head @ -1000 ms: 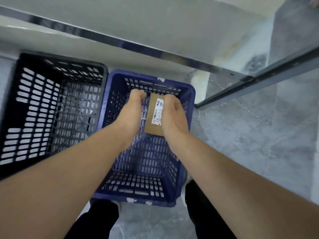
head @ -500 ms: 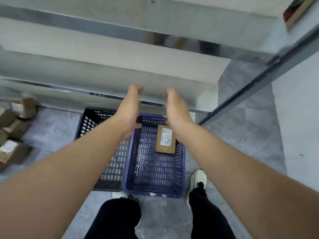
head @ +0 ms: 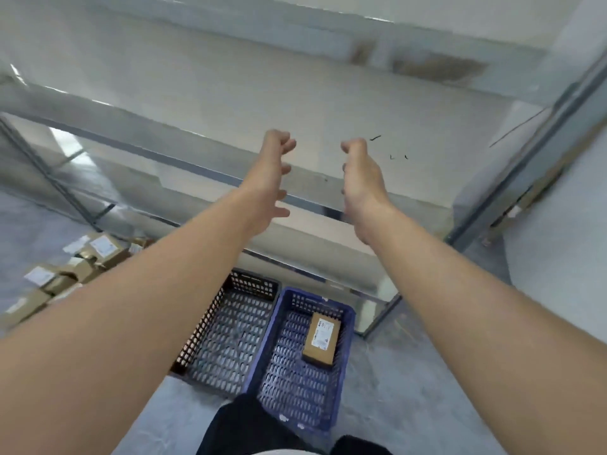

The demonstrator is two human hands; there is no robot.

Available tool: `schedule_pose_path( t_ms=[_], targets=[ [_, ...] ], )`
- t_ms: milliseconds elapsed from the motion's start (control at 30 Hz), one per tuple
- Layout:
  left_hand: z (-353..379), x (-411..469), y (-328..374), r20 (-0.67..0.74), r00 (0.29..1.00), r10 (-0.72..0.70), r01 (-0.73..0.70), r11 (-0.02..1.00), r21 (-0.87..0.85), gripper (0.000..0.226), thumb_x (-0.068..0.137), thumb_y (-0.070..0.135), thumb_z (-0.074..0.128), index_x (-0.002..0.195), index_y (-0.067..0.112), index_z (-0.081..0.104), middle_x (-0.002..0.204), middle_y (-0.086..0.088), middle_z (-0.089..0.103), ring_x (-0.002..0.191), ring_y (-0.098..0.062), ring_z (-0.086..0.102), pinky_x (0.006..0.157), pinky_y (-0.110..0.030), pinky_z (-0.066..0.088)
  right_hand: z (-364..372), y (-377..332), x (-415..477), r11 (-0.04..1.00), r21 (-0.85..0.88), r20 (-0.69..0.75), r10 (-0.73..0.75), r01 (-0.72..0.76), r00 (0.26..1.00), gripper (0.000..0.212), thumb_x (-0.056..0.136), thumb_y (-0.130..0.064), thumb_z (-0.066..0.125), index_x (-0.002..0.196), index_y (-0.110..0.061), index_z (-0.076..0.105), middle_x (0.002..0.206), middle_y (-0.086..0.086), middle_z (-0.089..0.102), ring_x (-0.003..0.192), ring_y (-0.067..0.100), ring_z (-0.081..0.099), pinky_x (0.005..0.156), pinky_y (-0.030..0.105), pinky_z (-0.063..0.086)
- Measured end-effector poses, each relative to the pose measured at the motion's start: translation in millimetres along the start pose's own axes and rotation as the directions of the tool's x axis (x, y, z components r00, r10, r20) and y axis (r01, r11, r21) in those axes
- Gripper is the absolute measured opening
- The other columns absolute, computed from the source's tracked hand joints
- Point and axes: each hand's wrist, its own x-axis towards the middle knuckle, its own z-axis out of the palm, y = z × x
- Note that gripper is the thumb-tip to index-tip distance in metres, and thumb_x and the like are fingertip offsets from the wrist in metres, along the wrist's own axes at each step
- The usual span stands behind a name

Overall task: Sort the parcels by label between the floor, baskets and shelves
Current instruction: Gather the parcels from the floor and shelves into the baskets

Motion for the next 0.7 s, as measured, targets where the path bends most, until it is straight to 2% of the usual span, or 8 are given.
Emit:
schedule_pose_path(
  t_ms=[67,300,433,500,533,600,633,700],
  targets=[
    [7.3,-22.0,28.2,-0.024,0.996,0.088,-0.088,0.996,-0.016,0.056,0.085,0.067,0.04,0.135,0.049,0.059,0.144,0.002,0.05,0.133,-0.039,0.042,0.109,-0.064,0.036,-14.3,-29.1,-16.3,0.996,-0.007,0.038,-0.088,0.088,0.995,0.036,0.111,-0.047,0.037,0.086,-0.029,0.053,0.092,-0.011,0.054,0.096,0.02,0.051,0.1,0.044,0.045],
    [25.2,-95.9,106.4,-0.112,0.948,0.297,-0.297,0.955,0.019,0.051,0.078,0.068,0.043,0.124,0.056,0.064,0.134,0.01,0.056,0.126,-0.033,0.049,0.107,-0.058,0.04,-63.4,-106.8,-63.9,0.966,0.023,0.176,-0.257,0.257,0.95,0.032,0.111,-0.049,0.035,0.087,-0.038,0.053,0.1,-0.02,0.055,0.112,0.02,0.057,0.11,0.048,0.046],
    [19.4,-139.0,136.9,-0.164,0.907,0.388,-0.388,0.921,0.037,0.058,0.07,0.071,0.046,0.123,0.056,0.063,0.133,0.011,0.057,0.123,-0.03,0.05,0.107,-0.056,0.041,-72.5,-140.7,-90.2,0.934,0.062,0.243,-0.356,0.351,0.902,0.031,0.112,-0.048,0.036,0.087,-0.038,0.052,0.096,-0.013,0.055,0.097,0.017,0.054,0.1,0.045,0.048],
    [10.1,-158.9,144.0,-0.201,0.885,0.421,-0.421,0.906,0.042,0.057,0.071,0.071,0.046,0.123,0.056,0.063,0.134,0.012,0.057,0.123,-0.031,0.049,0.107,-0.056,0.041,-69.6,-152.6,-105.0,0.923,0.079,0.302,-0.381,0.376,0.874,0.03,0.112,-0.048,0.037,0.093,-0.036,0.057,0.106,-0.003,0.063,0.099,0.02,0.058,0.091,0.04,0.046],
    [4.1,-167.9,145.3,-0.22,0.875,0.432,-0.431,0.901,0.053,0.058,0.072,0.072,0.045,0.125,0.056,0.062,0.135,0.011,0.056,0.124,-0.031,0.049,0.107,-0.056,0.041,-66.0,-157.5,-111.9,0.918,0.092,0.325,-0.393,0.385,0.86,0.031,0.112,-0.047,0.037,0.101,-0.031,0.061,0.119,0.0,0.064,0.105,0.024,0.061,0.088,0.04,0.045],
    [-10.9,-183.9,144.7,-0.266,0.859,0.438,-0.435,0.897,0.071,0.059,0.073,0.072,0.044,0.128,0.055,0.06,0.136,0.01,0.055,0.124,-0.031,0.048,0.107,-0.057,0.041,-53.5,-165.0,-125.5,0.906,0.11,0.361,-0.419,0.408,0.833,0.034,0.112,-0.046,0.037,0.114,-0.022,0.061,0.13,-0.002,0.058,0.119,0.029,0.059,0.09,0.041,0.045],
    [-19.8,-190.6,143.2,-0.294,0.852,0.434,-0.433,0.899,0.073,0.06,0.073,0.072,0.044,0.129,0.054,0.059,0.136,0.011,0.055,0.124,-0.031,0.048,0.107,-0.057,0.041,-45.5,-167.4,-131.9,0.903,0.113,0.381,-0.425,0.415,0.821,0.036,0.112,-0.047,0.036,0.115,-0.021,0.061,0.127,-0.003,0.06,0.12,0.03,0.059,0.092,0.042,0.045],
    [-39.2,-200.8,137.7,-0.349,0.837,0.421,-0.424,0.903,0.072,0.06,0.074,0.071,0.044,0.13,0.054,0.059,0.136,0.011,0.055,0.126,-0.032,0.047,0.106,-0.058,0.041,-27.5,-168.1,-143.2,0.903,0.129,0.42,-0.424,0.41,0.802,0.03,0.113,-0.048,0.035,0.109,-0.033,0.06,0.107,-0.009,0.06,0.113,0.024,0.06,0.101,0.044,0.046]
  ],
)
